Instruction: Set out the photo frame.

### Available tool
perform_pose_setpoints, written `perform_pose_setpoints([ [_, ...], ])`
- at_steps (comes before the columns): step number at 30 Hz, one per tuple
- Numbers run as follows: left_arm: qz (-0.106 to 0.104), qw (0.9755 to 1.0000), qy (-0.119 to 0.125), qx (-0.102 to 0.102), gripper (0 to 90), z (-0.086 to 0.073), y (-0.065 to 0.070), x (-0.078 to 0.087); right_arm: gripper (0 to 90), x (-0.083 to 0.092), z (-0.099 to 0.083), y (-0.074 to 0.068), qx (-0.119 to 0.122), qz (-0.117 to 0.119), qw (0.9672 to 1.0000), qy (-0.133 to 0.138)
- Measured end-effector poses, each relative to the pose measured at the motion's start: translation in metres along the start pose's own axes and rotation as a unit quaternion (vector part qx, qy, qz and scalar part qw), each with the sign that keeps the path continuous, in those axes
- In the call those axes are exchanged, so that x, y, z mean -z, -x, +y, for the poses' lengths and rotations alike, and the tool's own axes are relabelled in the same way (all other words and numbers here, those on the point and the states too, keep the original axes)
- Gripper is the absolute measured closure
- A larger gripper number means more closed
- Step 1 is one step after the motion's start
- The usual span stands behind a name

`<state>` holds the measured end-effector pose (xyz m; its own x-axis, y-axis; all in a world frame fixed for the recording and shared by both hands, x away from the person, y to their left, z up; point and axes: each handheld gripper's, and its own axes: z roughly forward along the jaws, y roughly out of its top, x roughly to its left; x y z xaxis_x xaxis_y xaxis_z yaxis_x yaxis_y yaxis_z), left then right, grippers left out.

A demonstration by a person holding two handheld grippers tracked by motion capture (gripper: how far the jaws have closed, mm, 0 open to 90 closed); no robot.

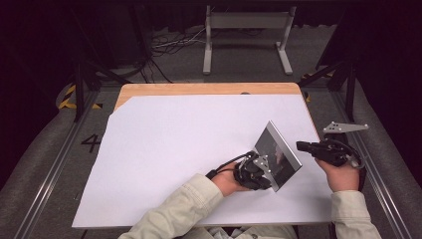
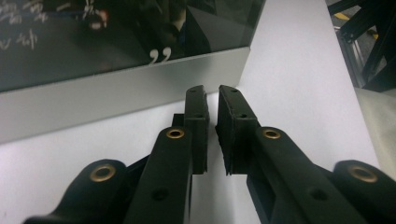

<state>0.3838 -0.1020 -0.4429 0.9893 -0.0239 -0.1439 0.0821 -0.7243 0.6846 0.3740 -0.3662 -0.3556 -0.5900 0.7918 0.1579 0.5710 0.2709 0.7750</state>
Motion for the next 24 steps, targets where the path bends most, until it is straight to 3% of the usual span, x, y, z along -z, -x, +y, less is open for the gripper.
perform_pose_setpoints([
  [3, 0.001, 1.0, -0.001, -0.001, 79.1, -0.006, 0.0, 0.007, 90.0, 0.002, 0.001, 0.0, -0.001, 0.001, 1.0, 0.003],
  [10, 0.008, 0.9997, 0.011, 0.019, 76.6, -0.021, -0.002, 0.03, 88.1, 0.006, 0.004, -0.001, -0.002, 0.002, 1.0, 0.005],
  [17, 0.031, 0.9985, 0.027, 0.036, 75.1, -0.045, -0.006, 0.062, 84.3, 0.01, 0.01, -0.007, -0.004, 0.007, 1.0, 0.0],
  [24, 0.051, 0.9973, 0.027, 0.045, 74.6, -0.06, -0.011, 0.079, 77.6, 0.014, 0.015, -0.009, -0.007, 0.005, 1.0, 0.001],
])
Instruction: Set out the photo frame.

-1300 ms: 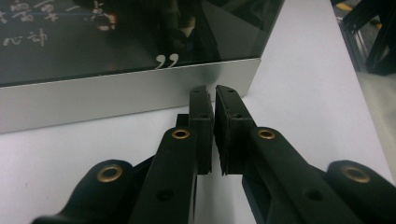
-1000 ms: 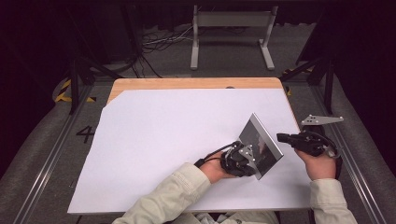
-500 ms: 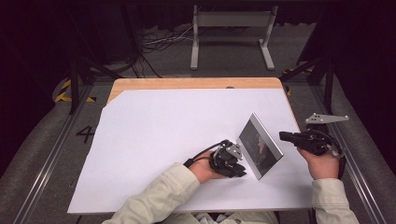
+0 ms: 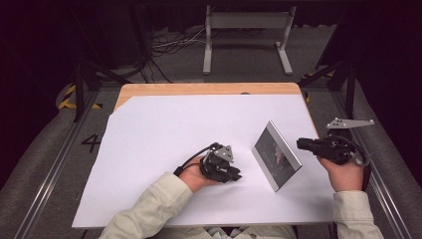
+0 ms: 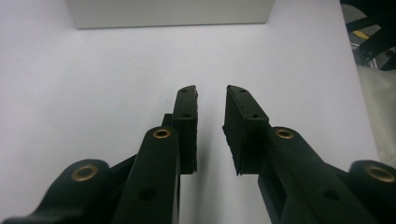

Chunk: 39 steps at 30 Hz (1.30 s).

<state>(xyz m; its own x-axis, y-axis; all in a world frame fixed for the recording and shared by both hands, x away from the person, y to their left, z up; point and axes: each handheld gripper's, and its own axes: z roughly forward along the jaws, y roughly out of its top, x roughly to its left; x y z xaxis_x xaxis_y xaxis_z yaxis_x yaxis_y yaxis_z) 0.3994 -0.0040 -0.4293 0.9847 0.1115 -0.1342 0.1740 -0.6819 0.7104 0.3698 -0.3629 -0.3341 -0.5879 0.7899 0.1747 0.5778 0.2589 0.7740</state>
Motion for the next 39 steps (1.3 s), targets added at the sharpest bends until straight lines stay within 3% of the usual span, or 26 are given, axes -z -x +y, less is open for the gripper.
perform_pose_setpoints([
  [8, 0.023, 0.9995, 0.002, 0.021, 73.8, -0.021, -0.01, 0.02, 72.8, 0.002, 0.008, -0.008, 0.004, -0.002, 1.0, -0.009],
  [11, 0.035, 0.9989, 0.003, 0.031, 73.5, -0.028, -0.015, 0.026, 72.9, 0.003, 0.013, -0.007, -0.002, 0.014, 0.9998, -0.017],
  [15, 0.044, 0.9984, 0.007, 0.034, 73.3, -0.032, -0.018, 0.032, 73.4, 0.005, 0.02, -0.014, 0.017, -0.006, 0.9992, -0.036],
  [16, 0.045, 0.9983, 0.008, 0.036, 73.3, -0.034, -0.018, 0.034, 72.6, 0.005, 0.021, -0.014, 0.003, -0.003, 0.9992, -0.04],
  [18, 0.051, 0.9979, 0.011, 0.039, 73.3, -0.036, -0.019, 0.038, 71.9, 0.006, 0.023, -0.01, -0.048, 0.019, 0.9979, -0.039],
  [29, 0.077, 0.9947, 0.026, 0.063, 72.8, -0.053, -0.027, 0.055, 67.1, 0.014, 0.041, -0.024, -0.018, -0.001, 0.9983, -0.056],
  [39, 0.093, 0.9929, 0.029, 0.068, 71.2, -0.056, -0.03, 0.059, 64.8, 0.011, 0.049, -0.043, -0.015, 0.007, 0.9974, -0.07],
])
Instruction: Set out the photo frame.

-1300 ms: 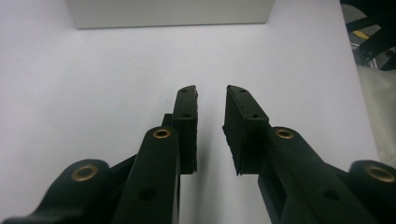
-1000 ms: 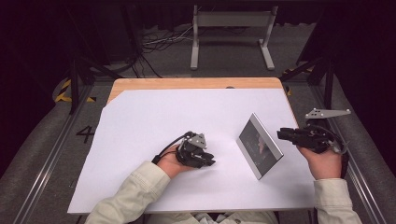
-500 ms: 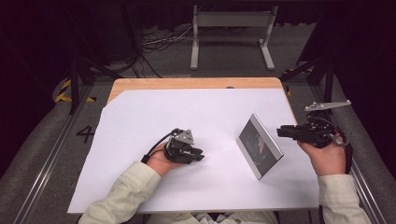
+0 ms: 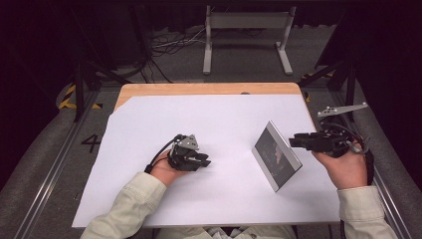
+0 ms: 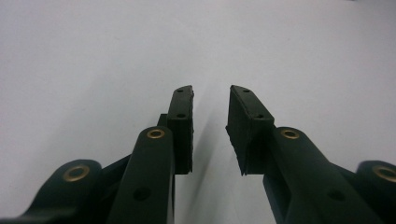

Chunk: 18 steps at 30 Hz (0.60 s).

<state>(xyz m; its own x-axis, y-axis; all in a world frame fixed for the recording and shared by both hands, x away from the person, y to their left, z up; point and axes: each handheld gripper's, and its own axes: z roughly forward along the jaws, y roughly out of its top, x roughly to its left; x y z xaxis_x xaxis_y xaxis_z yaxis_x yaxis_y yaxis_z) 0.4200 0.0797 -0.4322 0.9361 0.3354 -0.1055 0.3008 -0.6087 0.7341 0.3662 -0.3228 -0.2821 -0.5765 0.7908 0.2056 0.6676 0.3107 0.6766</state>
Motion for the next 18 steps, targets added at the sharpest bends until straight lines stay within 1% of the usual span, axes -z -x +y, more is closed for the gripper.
perform_pose_setpoints([
  [2, 0.003, 1.0, -0.001, 0.002, 71.1, 0.0, -0.001, 0.001, 64.4, 0.0, 0.001, -0.001, 0.001, -0.001, 1.0, -0.003],
  [6, 0.006, 1.0, 0.0, 0.004, 70.9, -0.001, -0.002, 0.0, 61.9, 0.0, 0.004, -0.008, -0.009, -0.001, 0.9999, -0.009],
  [8, 0.006, 1.0, -0.001, 0.006, 70.8, -0.002, -0.002, -0.001, 61.3, -0.002, 0.005, -0.012, -0.009, -0.002, 0.9999, -0.012],
  [11, 0.007, 1.0, -0.001, 0.007, 70.7, -0.002, -0.002, -0.001, 61.2, -0.006, 0.006, -0.016, -0.004, -0.01, 0.9997, -0.022],
  [14, 0.007, 0.9999, 0.0, 0.009, 70.6, -0.002, -0.001, -0.001, 61.0, -0.008, 0.006, -0.017, -0.004, -0.01, 0.9996, -0.026],
  [18, 0.01, 0.9999, 0.0, 0.008, 70.2, -0.003, -0.002, -0.001, 58.8, -0.013, 0.006, -0.018, -0.006, -0.019, 0.9992, -0.033],
])
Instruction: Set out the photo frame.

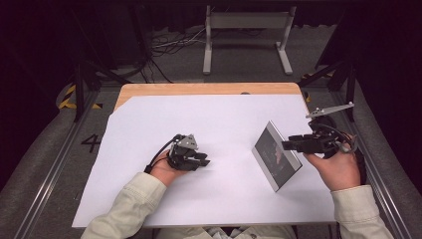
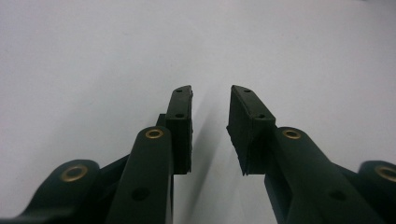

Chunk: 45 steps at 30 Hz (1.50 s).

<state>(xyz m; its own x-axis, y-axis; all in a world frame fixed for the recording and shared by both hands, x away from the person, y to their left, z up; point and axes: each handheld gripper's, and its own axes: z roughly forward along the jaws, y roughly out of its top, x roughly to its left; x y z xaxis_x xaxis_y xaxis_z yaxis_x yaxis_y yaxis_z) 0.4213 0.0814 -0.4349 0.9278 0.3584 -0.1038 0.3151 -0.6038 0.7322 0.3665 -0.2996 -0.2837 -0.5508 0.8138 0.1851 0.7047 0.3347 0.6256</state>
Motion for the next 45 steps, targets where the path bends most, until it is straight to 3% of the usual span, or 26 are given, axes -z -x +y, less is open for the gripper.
perform_pose_setpoints([
  [13, 0.004, 1.0, -0.002, 0.001, 68.8, -0.001, 0.001, -0.002, 57.6, -0.019, -0.003, -0.001, -0.01, -0.017, 0.9994, -0.028],
  [23, 0.01, 0.9999, -0.004, 0.001, 68.6, -0.002, 0.001, -0.004, 65.8, -0.028, -0.005, -0.001, -0.014, -0.016, 0.9983, -0.054],
  [28, 0.01, 0.9999, -0.005, 0.001, 68.6, -0.002, 0.001, -0.004, 74.7, -0.027, -0.004, -0.003, -0.011, -0.016, 0.9983, -0.055],
  [45, 0.01, 0.9999, -0.008, 0.0, 68.7, -0.003, -0.001, -0.004, 82.8, -0.024, -0.003, -0.005, -0.01, -0.043, 0.9976, -0.053],
])
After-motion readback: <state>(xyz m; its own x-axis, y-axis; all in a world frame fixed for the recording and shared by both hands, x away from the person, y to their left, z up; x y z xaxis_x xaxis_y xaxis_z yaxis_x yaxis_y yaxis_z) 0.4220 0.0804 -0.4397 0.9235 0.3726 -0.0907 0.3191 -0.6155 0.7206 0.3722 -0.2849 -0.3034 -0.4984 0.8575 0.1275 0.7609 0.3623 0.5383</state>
